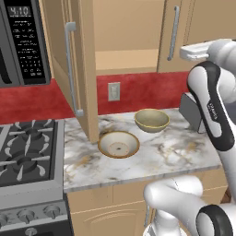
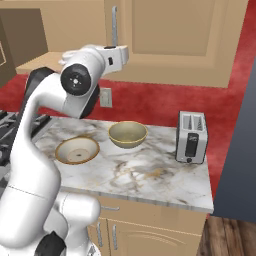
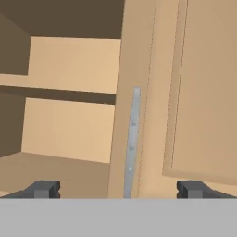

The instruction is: Open the cabinet. Pick the bowls from the counter and place them in the cabinet. Then close the cabinet.

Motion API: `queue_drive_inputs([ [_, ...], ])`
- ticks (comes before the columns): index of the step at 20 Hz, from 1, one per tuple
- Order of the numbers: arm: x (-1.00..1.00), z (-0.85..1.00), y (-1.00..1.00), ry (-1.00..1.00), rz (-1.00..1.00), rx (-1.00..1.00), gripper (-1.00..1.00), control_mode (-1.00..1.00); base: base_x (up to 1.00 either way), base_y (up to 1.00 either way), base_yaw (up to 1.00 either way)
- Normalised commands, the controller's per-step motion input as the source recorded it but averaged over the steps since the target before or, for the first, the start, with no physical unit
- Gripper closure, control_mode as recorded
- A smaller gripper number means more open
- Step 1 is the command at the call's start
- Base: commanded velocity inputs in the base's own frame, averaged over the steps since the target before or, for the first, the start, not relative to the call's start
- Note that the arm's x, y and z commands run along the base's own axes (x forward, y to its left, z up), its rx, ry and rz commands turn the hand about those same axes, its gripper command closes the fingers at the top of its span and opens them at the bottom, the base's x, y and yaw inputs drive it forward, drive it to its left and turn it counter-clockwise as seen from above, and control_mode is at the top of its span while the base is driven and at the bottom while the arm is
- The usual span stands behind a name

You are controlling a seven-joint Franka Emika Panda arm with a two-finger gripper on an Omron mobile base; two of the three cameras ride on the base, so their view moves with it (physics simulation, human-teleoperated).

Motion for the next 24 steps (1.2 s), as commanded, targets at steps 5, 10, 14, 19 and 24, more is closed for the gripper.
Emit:
queue_drive_inputs([
  [5, 0.44, 0.00, -0.05, 0.00, 0.00, 0.00, -1.00, -1.00, 0.00, 0.00, 0.00],
  [10, 0.45, -0.01, 0.00, 0.00, 0.00, 0.00, -1.00, -1.00, 0.00, 0.00, 0.00],
  [14, 0.42, 0.00, 0.00, 0.00, 0.00, 0.00, -1.00, -1.00, 0.00, 0.00, 0.00],
  [19, 0.42, 0.00, 0.00, 0.00, 0.00, 0.00, -1.00, -1.00, 0.00, 0.00, 0.00],
  [24, 0.44, 0.00, 0.00, 0.00, 0.00, 0.00, -1.00, -1.00, 0.00, 0.00, 0.00],
])
